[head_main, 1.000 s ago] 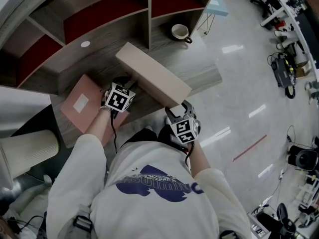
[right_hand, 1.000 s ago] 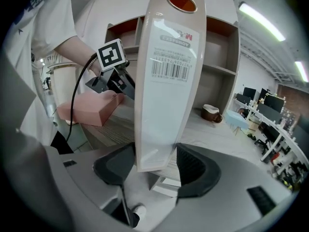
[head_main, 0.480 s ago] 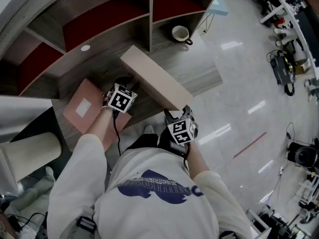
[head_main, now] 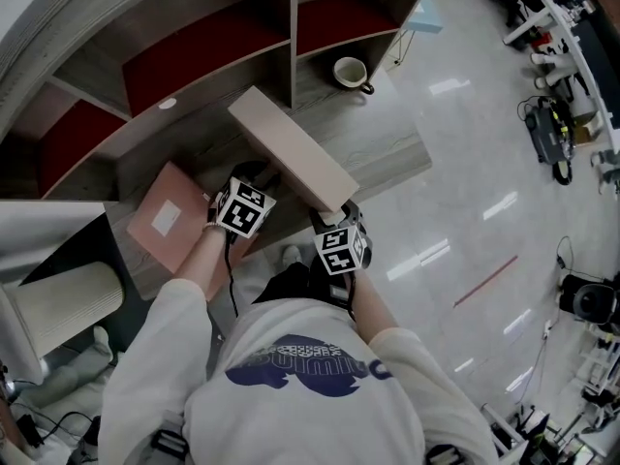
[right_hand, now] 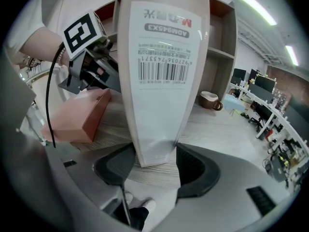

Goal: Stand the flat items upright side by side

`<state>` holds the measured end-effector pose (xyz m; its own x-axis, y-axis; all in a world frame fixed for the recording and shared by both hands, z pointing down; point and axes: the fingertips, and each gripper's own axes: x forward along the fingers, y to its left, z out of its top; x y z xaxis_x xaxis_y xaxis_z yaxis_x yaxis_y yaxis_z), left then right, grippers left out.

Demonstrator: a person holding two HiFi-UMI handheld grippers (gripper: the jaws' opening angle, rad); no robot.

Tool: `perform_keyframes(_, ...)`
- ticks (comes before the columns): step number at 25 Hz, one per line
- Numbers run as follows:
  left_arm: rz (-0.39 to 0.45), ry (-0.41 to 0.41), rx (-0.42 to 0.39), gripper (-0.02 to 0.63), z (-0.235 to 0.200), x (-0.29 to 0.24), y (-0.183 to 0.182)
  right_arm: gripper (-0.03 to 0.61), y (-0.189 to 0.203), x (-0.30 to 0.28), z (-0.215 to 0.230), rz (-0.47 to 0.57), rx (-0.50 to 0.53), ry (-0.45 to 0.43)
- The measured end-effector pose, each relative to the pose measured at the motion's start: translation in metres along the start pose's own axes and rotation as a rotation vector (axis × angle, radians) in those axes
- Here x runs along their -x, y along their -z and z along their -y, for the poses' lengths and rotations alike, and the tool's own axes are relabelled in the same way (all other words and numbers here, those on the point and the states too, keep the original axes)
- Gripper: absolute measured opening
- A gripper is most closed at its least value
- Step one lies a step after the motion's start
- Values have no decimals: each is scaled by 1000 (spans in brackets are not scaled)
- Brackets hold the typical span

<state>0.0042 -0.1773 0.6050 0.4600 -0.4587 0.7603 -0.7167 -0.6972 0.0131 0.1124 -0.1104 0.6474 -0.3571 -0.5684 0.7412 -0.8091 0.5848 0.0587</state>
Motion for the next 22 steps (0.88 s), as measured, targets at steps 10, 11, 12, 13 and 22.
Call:
perform_keyframes(10,-25,-26,-38,144,20,-9,-5,262,-15,-10,-1,-100,-21,-135)
perform_keyframes(11,-27,-30,-28,144,20,-9,-4,262,-15,-9,-1,-109,-17,-148)
perform_keyframes(12,-26,-35,-23,144,20,-10,-3,264,-15,-7,-2,-114,-16,-163)
perform_keyframes(13,-21,-39,-20,144,19,-10,-3,265,-16,-6,-3,-113,-16,-181)
perform_keyframes(22,-22,-30,-32,144,20,-8,-11,230,-33,29,-6,-44,33,-307)
